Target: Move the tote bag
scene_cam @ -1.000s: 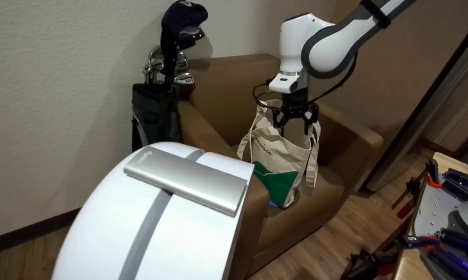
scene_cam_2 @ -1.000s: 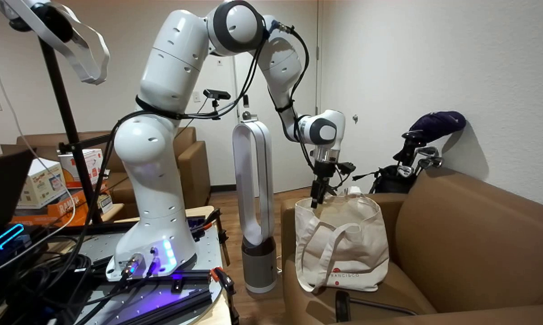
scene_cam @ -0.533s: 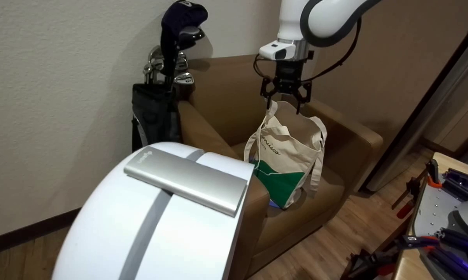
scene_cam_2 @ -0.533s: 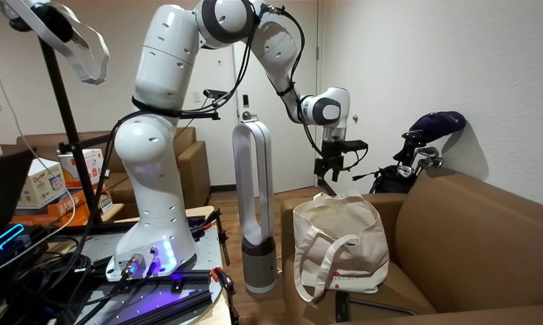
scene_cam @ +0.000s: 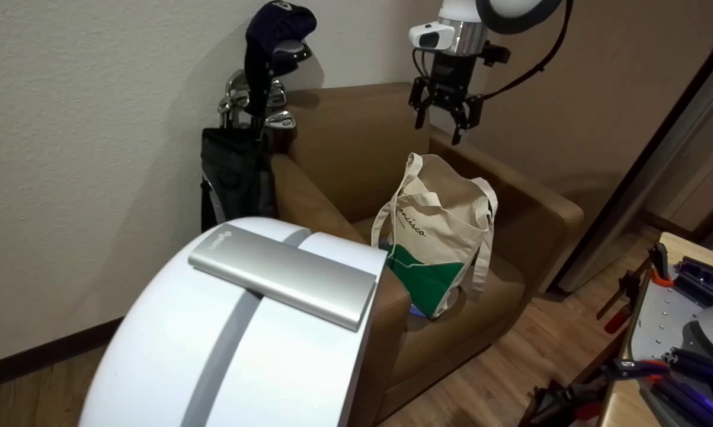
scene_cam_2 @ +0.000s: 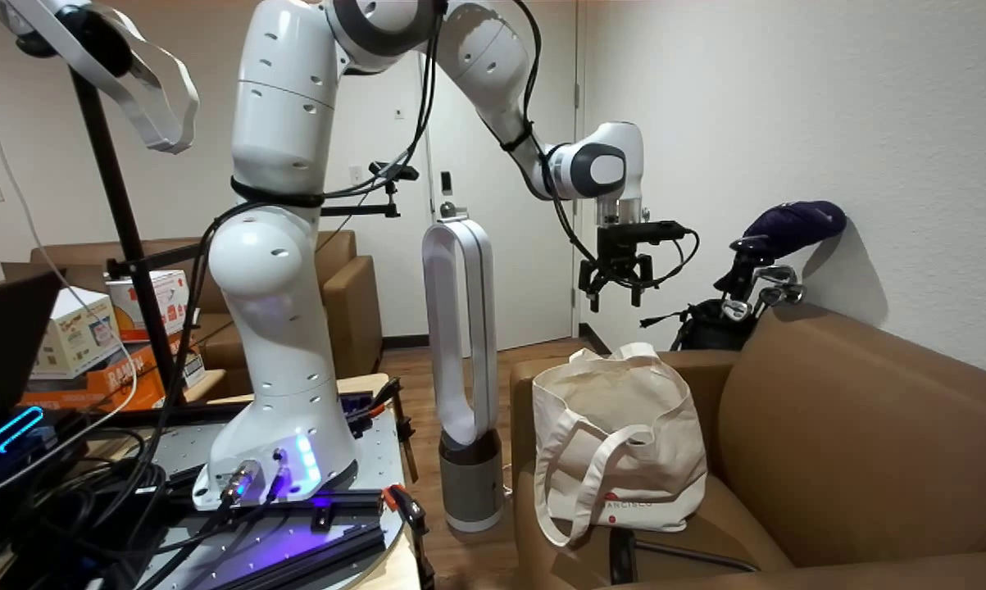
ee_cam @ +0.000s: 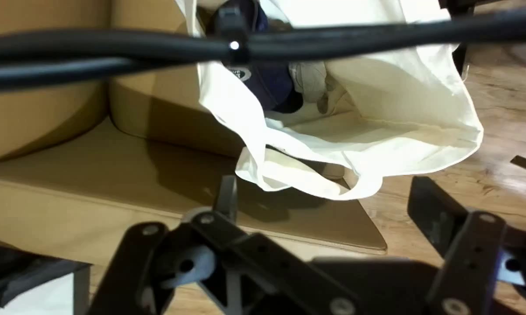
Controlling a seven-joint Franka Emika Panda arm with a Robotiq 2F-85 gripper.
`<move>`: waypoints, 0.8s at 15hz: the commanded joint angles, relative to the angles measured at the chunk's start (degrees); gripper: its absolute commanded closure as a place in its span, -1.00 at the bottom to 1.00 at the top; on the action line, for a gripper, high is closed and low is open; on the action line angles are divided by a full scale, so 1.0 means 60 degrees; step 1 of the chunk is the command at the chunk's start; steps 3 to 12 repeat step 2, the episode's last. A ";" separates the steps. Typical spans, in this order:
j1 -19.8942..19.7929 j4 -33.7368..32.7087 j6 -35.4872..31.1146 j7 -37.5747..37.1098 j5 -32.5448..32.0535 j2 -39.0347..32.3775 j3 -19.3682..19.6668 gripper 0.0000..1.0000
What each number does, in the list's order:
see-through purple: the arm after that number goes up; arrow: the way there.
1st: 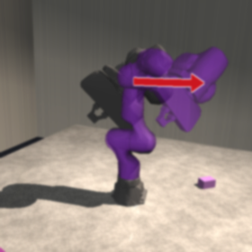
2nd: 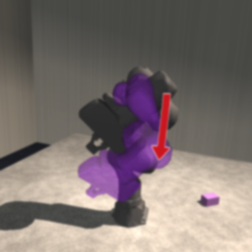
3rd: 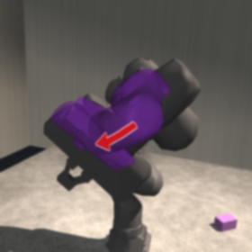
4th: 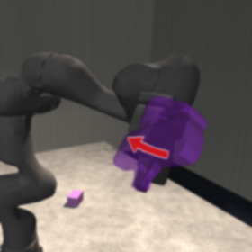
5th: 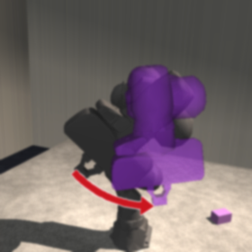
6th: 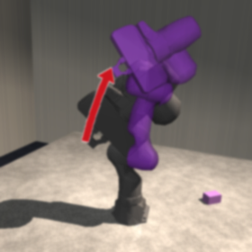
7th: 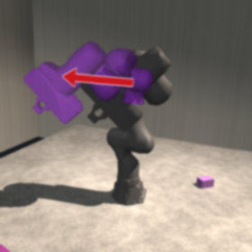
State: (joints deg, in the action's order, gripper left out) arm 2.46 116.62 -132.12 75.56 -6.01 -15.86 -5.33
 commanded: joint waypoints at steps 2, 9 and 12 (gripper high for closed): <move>-0.0094 0.0073 0.0004 -0.0475 -0.0073 0.0089 -0.0015 -1.00; -0.0094 0.0073 0.0004 -0.0475 -0.0073 0.0089 -0.0015 -1.00; -0.0094 0.0073 0.0004 -0.0475 -0.0073 0.0089 -0.0015 -1.00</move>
